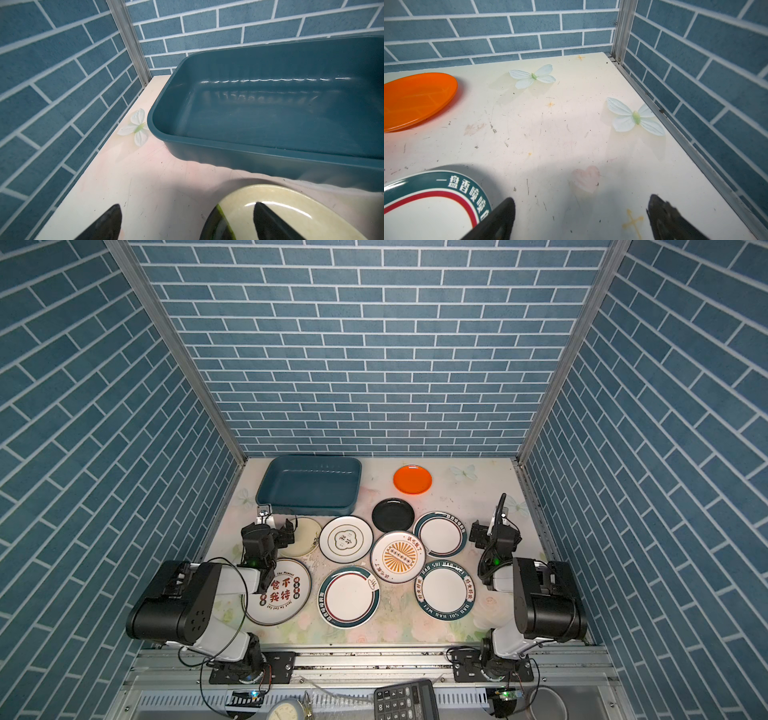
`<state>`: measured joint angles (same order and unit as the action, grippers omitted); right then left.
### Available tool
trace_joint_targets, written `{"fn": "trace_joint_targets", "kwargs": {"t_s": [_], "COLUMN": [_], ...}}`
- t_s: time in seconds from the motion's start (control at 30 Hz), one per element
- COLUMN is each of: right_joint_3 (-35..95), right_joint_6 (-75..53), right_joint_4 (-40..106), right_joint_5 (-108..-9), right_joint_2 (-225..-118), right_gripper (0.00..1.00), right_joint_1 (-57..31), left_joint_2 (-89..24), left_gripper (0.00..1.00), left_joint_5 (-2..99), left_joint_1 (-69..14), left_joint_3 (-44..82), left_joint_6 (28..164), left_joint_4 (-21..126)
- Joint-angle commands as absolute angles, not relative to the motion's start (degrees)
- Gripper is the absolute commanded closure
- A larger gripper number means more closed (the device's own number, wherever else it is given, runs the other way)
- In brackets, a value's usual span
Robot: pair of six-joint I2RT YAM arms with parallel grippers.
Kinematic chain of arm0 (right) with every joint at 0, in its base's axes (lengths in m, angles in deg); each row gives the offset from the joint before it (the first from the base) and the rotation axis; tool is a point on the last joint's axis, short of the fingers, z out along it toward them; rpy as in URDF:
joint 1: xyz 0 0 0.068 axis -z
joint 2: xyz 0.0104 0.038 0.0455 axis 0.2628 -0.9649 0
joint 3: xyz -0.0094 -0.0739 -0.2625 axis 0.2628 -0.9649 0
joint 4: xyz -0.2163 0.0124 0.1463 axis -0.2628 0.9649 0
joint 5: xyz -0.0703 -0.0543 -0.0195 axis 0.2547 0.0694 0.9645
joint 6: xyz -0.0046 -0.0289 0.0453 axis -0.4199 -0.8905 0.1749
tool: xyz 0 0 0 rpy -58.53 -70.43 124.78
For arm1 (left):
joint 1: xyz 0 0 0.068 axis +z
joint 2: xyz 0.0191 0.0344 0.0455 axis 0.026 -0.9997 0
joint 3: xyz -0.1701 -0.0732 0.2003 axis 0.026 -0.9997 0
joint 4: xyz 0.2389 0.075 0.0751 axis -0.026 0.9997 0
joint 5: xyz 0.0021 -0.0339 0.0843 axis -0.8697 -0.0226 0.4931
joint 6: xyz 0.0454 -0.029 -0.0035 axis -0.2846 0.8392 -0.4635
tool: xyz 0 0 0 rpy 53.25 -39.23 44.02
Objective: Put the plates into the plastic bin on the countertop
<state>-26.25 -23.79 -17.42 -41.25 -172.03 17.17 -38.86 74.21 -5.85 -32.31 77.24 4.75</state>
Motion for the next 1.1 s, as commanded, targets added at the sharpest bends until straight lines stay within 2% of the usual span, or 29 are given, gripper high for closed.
{"fn": "trace_joint_targets", "kwargs": {"t_s": [0.0, 0.57, 0.73, 1.07], "right_joint_3": [-25.01, -25.32, -24.59, -24.31], "right_joint_6": [-24.17, -24.23, -25.82, -25.54], "right_joint_4": [-16.83, -17.37, -15.99, -15.42], "right_joint_5": [-41.6, -41.33, -46.27, -46.39], "right_joint_2": [-172.23, -172.08, -172.18, -172.23], "right_gripper": [0.01, 0.01, 0.01, 0.01], "right_joint_1": [17.26, 17.26, 17.26, 17.34], "left_joint_2": [-38.3, -38.23, -38.24, -38.06], "left_gripper": [0.0, 0.0, 0.0, 0.0], "left_joint_5": [74.07, 74.07, 74.07, 74.23], "left_joint_1": [-5.62, -5.62, -5.62, -5.77], "left_joint_3": [-31.84, -31.84, -31.84, -31.84], "left_joint_6": [77.37, 77.39, 77.4, 77.15], "left_joint_4": [5.12, 5.1, 5.08, 5.17]}}
